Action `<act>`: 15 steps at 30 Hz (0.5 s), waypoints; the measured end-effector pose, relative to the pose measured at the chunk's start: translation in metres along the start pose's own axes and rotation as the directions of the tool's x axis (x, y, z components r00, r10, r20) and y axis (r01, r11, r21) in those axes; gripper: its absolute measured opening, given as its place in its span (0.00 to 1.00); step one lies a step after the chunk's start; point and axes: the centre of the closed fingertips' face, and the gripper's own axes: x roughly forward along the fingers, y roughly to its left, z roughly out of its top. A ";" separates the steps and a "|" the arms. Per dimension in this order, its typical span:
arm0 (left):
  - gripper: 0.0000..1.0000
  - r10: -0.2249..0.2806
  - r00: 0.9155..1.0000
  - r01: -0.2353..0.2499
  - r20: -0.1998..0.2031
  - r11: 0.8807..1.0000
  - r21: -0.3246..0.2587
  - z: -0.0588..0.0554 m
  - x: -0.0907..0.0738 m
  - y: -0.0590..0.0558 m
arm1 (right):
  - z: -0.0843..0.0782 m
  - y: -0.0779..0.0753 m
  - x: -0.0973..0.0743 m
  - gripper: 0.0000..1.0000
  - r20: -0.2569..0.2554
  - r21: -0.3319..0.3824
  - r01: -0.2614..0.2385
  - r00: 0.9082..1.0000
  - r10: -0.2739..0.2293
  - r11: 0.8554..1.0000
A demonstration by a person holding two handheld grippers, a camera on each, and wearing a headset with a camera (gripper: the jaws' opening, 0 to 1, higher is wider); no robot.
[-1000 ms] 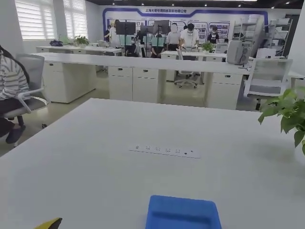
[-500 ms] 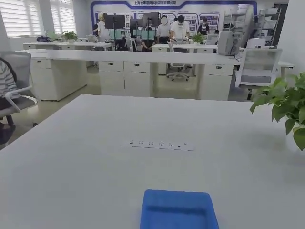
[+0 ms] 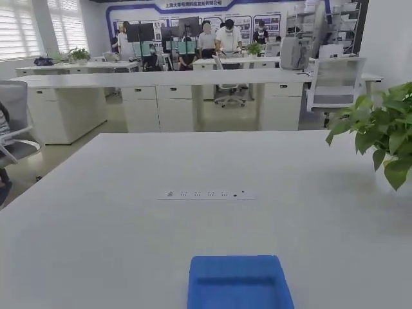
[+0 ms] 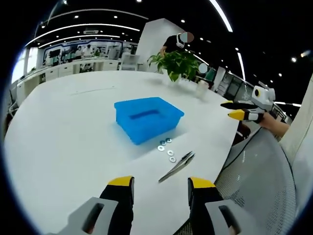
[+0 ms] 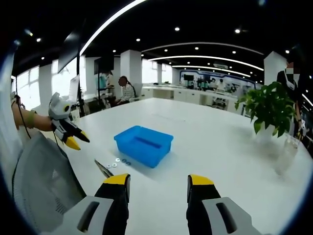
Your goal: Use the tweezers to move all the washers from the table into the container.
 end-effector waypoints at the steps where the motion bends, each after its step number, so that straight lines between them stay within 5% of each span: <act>1: 0.40 -0.005 1.000 0.005 -0.027 1.000 0.023 -0.003 0.001 0.000 | -0.001 0.000 0.000 0.44 -0.002 -0.001 -0.001 1.000 0.001 1.000; 8: 0.33 -0.021 0.992 0.040 -0.128 0.988 0.150 -0.013 0.011 -0.004 | -0.005 -0.002 0.000 0.43 -0.019 0.014 -0.005 1.000 0.005 1.000; 15: 0.25 -0.043 0.984 0.081 -0.174 0.972 0.220 -0.008 0.025 -0.010 | -0.010 -0.003 0.001 0.41 -0.043 0.013 -0.011 0.999 0.011 1.000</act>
